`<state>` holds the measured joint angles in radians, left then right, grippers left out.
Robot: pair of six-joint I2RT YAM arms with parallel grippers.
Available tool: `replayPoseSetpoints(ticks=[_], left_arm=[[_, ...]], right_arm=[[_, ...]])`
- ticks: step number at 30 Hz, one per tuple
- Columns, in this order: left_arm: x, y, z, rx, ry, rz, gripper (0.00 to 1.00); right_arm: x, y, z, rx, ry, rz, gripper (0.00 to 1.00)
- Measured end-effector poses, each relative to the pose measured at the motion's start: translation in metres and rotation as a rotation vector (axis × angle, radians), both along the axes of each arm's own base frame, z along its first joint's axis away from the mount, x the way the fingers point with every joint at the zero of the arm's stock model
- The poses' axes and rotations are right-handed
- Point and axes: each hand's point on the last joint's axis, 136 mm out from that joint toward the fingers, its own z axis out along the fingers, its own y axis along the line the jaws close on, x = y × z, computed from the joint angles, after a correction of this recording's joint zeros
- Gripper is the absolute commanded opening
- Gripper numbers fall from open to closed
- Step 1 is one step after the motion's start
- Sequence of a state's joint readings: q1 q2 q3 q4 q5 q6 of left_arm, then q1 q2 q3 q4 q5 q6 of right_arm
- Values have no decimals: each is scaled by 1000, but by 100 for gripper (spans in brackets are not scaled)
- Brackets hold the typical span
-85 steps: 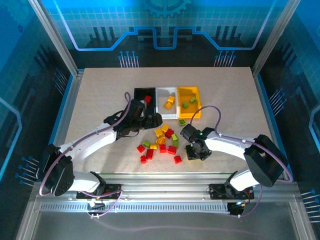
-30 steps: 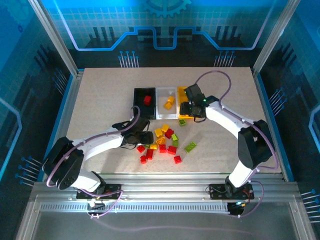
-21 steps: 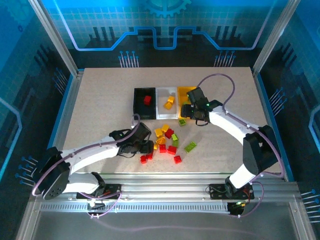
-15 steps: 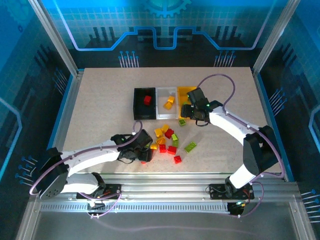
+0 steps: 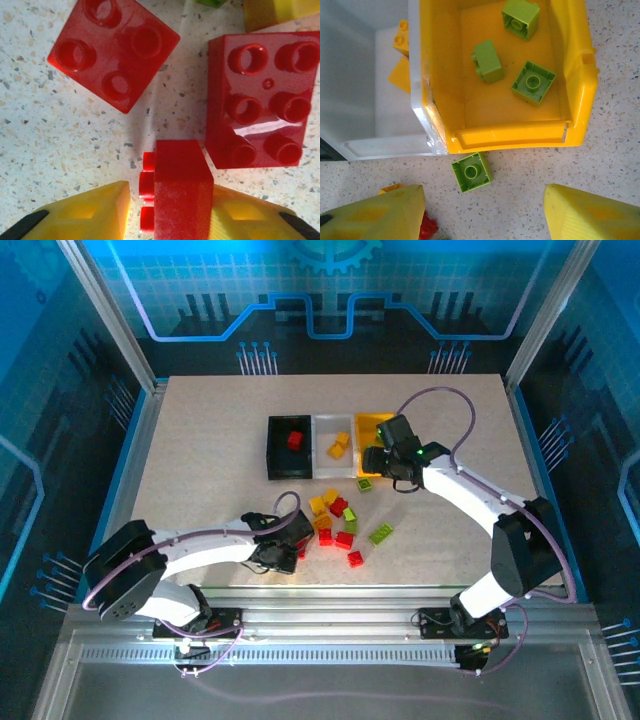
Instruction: Sort the legos into containers by color
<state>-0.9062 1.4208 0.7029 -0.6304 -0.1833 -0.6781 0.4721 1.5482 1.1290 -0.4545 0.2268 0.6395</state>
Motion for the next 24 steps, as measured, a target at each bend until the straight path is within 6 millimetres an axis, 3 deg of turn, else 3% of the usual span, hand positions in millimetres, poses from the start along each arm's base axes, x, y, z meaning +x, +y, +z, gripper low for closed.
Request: replayPoseSetpoints(ticks=[10, 13, 15, 19, 24], left_arm=[[6, 5, 3, 26, -40, 7, 18], [9, 7, 14, 21, -63, 12, 16], [17, 5, 32, -20, -101, 31, 16], [61, 4, 82, -136, -230, 144, 16], [143, 7, 136, -220, -385, 286, 15]], right_arm=[[-1, 0, -1, -1, 3, 0, 65], [-1, -1, -1, -1, 3, -1, 65], [-1, -1, -1, -1, 2, -1, 65], [-2, -1, 3, 9, -6, -2, 65], [-6, -2, -2, 11, 7, -6, 65]])
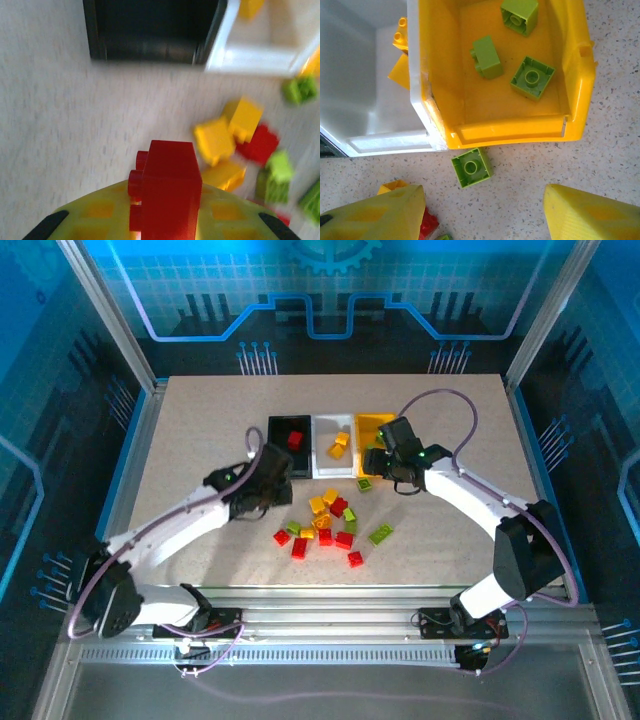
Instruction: Sort the legos into containers by color
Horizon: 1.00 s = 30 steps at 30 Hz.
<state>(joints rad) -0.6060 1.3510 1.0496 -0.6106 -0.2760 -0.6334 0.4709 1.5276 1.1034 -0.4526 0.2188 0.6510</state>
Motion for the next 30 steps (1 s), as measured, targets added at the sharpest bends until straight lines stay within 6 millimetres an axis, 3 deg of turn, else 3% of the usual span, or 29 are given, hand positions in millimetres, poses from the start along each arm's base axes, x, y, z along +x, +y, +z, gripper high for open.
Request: replayPoseSetpoints(ticks=[3, 7, 13, 15, 20, 26, 30], left_arm=[[54, -2, 11, -4, -52, 62, 14], [111, -2, -1, 25, -59, 111, 15], [159, 16, -38, 72, -5, 178, 16], [170, 22, -46, 79, 9, 195, 19], [180, 18, -51, 67, 21, 193, 45], [178, 5, -47, 4, 27, 168, 67], [163, -1, -27, -69, -5, 153, 86]], right_arm=[[-2, -1, -3, -4, 9, 0, 65], [-5, -2, -4, -6, 16, 1, 65], [-20, -7, 0, 1, 14, 7, 65], [-26, -6, 1, 9, 13, 20, 66], [-43, 10, -4, 24, 33, 93, 69], [-73, 32, -24, 19, 96, 225, 70], [-92, 54, -28, 27, 118, 334, 71]])
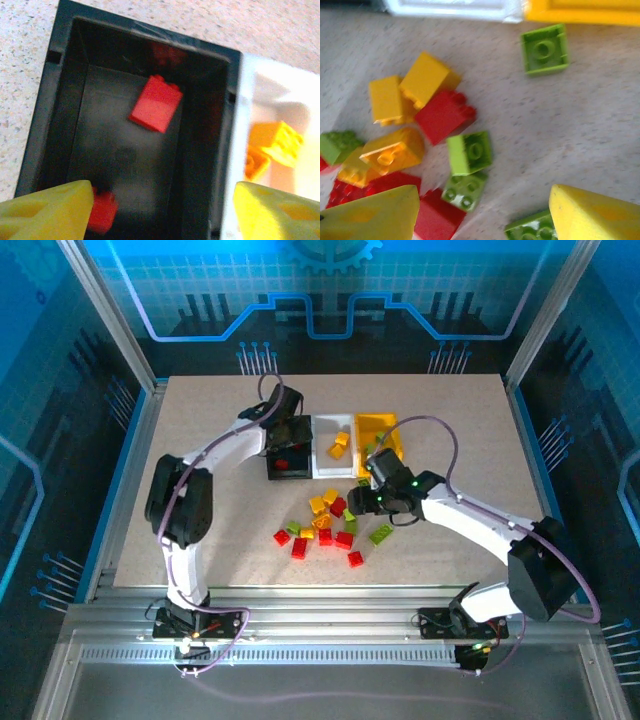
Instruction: Sort the legos into containers by color
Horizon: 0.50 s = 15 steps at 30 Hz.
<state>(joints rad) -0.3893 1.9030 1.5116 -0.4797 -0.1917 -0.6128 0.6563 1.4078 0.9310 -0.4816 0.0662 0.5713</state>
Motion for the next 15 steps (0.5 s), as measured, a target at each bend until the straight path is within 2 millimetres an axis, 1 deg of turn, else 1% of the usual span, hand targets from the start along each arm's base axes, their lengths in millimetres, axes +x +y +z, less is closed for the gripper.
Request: replayPoseSetpoints(ticks=[2, 5, 7, 8, 9, 11, 13, 15], left_arm=[[-14, -5, 16, -40, -33, -13, 97], [-45, -16, 45, -99, -98, -60, 99], [-70, -24, 59, -132, -135, -95, 99], [-81, -25, 63, -141, -145, -108, 99], [-94, -27, 64, -150, -156, -124, 99], [-117, -23, 61, -161, -158, -136, 99], [-139, -11, 51, -166, -145, -122, 99], [-155, 1, 43, -165, -134, -102, 99]], right_arm=[[-11, 13, -3, -2, 12, 60, 71], [-26, 33, -14, -20, 39, 144, 72], [-37, 45, -23, -42, 57, 197, 73], [-40, 51, -26, -50, 64, 215, 73], [-44, 57, -29, -61, 68, 238, 73], [-48, 71, -33, -75, 69, 271, 73], [-48, 84, -35, -91, 60, 293, 73], [-48, 91, -37, -105, 53, 303, 71]])
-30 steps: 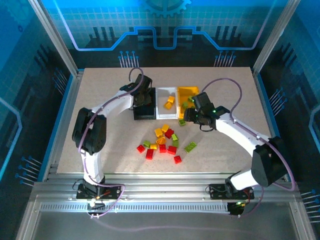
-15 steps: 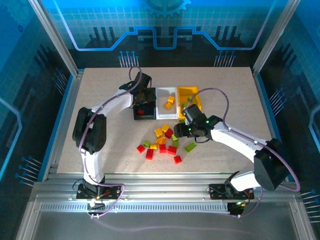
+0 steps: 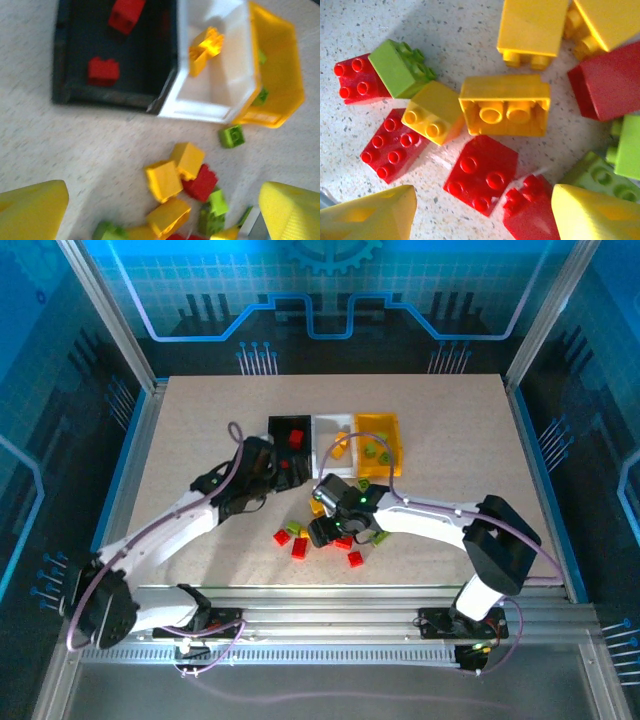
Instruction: Sort the legos into containers by color
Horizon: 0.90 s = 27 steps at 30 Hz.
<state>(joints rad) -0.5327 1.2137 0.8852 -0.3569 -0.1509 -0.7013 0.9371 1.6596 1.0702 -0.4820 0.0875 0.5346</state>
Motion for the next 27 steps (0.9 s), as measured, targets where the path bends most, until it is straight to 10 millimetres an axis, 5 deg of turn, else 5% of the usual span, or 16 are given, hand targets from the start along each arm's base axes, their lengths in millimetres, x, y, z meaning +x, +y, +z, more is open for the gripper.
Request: replayPoseSetpoints(ticks=[12, 18, 23, 27], left_arm=[[-33, 43, -11, 58, 13, 101, 99], [-33, 46, -13, 66, 18, 109, 99], [-33, 46, -13, 66, 19, 109, 99], [-38, 49, -17, 67, 22, 110, 99]], right_arm=[[2, -1, -24, -124, -11, -11, 57], [0, 0, -26, -133, -11, -11, 35], [2, -1, -21, -135, -29, -11, 28], [4, -3, 4, -98, -69, -11, 27]])
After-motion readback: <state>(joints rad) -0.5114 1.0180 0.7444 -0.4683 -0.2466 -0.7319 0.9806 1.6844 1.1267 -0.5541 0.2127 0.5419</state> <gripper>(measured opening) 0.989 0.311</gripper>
